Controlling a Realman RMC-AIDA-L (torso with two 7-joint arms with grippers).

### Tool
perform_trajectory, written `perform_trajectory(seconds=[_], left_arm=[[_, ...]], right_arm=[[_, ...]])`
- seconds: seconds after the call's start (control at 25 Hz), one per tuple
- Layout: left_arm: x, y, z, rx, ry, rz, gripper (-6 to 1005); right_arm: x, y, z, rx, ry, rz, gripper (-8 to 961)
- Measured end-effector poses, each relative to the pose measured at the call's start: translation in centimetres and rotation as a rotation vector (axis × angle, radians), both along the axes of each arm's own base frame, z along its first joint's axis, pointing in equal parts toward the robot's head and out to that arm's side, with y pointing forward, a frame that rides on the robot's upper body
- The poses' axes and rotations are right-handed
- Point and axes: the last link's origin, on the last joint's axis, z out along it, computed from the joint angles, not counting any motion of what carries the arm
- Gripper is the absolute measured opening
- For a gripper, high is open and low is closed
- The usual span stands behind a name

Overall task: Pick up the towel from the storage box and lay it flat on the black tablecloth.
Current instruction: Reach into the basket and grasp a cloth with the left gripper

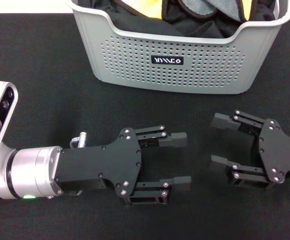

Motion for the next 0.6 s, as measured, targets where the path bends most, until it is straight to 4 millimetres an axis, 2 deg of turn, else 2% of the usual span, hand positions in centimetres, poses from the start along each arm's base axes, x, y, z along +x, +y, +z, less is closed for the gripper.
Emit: perform_trajectory(seconds=[0.6], left_arm=[[-0.06,0.25,0.32,0.021,-0.011,0.010,697]], right_arm=[[0.07,0.25,0.01,0.011,-0.006,-0.010,775]])
